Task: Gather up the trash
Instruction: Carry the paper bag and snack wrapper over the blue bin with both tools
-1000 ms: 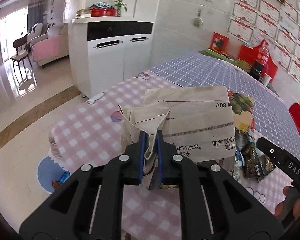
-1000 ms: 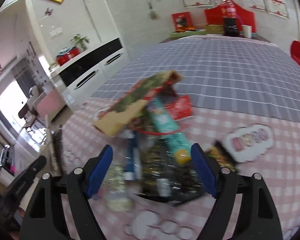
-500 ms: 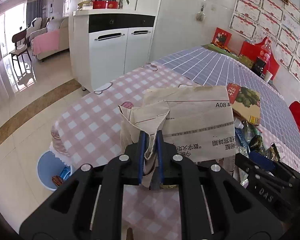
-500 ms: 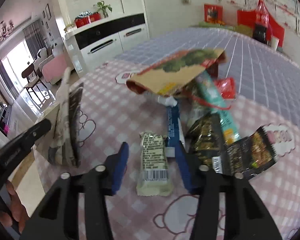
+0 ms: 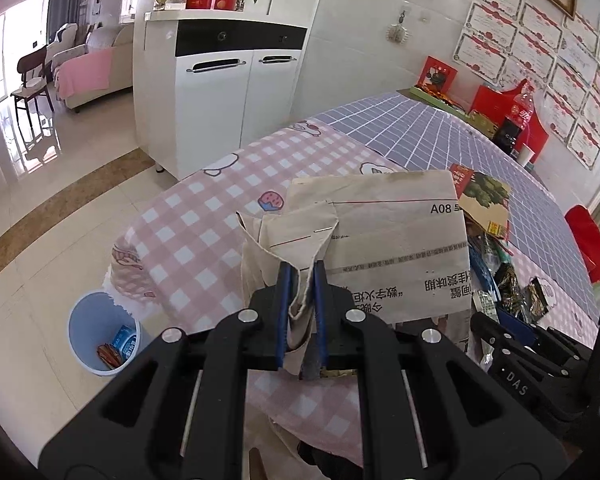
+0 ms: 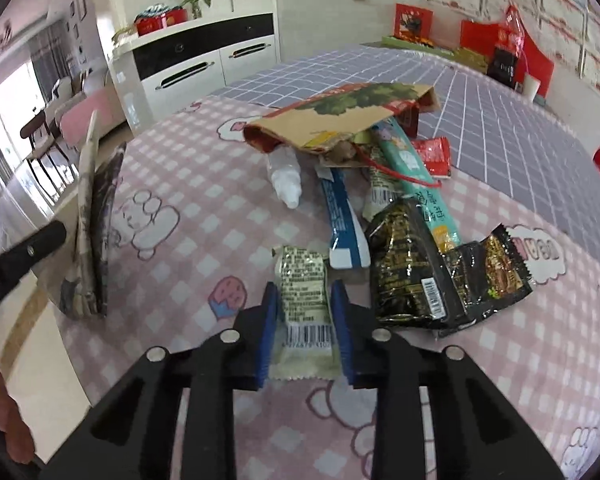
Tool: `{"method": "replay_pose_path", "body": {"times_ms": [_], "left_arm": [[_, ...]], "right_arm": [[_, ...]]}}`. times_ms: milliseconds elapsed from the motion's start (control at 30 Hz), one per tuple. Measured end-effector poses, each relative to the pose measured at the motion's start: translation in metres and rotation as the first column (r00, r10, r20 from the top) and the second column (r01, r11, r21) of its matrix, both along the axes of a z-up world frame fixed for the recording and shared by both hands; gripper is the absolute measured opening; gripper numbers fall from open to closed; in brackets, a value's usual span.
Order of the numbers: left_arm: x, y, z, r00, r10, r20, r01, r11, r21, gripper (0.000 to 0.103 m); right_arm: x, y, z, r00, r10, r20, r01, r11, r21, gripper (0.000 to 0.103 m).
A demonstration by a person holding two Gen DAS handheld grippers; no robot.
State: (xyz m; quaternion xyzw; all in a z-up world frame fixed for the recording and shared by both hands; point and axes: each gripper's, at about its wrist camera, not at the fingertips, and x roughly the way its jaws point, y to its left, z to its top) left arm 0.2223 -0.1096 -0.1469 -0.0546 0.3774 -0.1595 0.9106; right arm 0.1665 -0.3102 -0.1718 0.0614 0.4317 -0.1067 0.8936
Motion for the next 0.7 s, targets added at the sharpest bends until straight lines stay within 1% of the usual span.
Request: {"method": "replay_pose_path", "body": {"times_ms": [67,100,167,233,367,467,567,700], "left_arm": [[-0.003,0.002,0.000,1.000,-0.012,-0.004,0.012,1.000,-0.003,0.011],[-0.004,0.004,0.000,1.000,-0.016,-0.005,0.016,1.000,-0.005,0.011],[-0.007,0.006,0.001,1.000,-0.024,-0.004,0.024,1.000,-0.008,0.011],[-0.009,0.010,0.002,1.000,-0.028,-0.003,0.028,1.000,-0.015,0.011],[-0.013,0.023,0.005,1.000,-0.009,0.005,0.010,0.999,-0.034,0.011],[-0.012,0.040,0.009,1.000,0.024,0.012,-0.023,0.999,-0.047,0.011],[-0.010,0.069,0.012,0.996,0.087,0.019,-0.086,0.995,-0.052,0.011],[-0.006,0.113,0.009,0.984,0.180,0.009,-0.179,0.982,-0.051,0.011]], "right_arm": [[-0.003,0.001,0.000,1.000,0.003,-0.003,-0.003,1.000,0.012,0.023],[-0.003,0.004,0.000,1.000,0.008,-0.002,-0.008,1.000,0.013,0.019],[-0.007,0.009,0.001,1.000,0.015,0.002,-0.015,1.000,-0.002,0.017],[-0.011,0.013,0.003,1.000,0.024,0.019,-0.025,1.000,0.019,0.016],[-0.015,0.028,0.020,0.996,0.054,0.074,-0.056,0.998,0.029,0.016],[-0.012,0.042,0.033,0.989,0.096,0.117,-0.104,0.993,0.062,0.016],[-0.003,0.064,0.041,0.979,0.153,0.137,-0.165,0.983,0.083,0.017],[0.017,0.109,0.047,0.956,0.250,0.153,-0.266,0.959,0.099,0.016]]}}
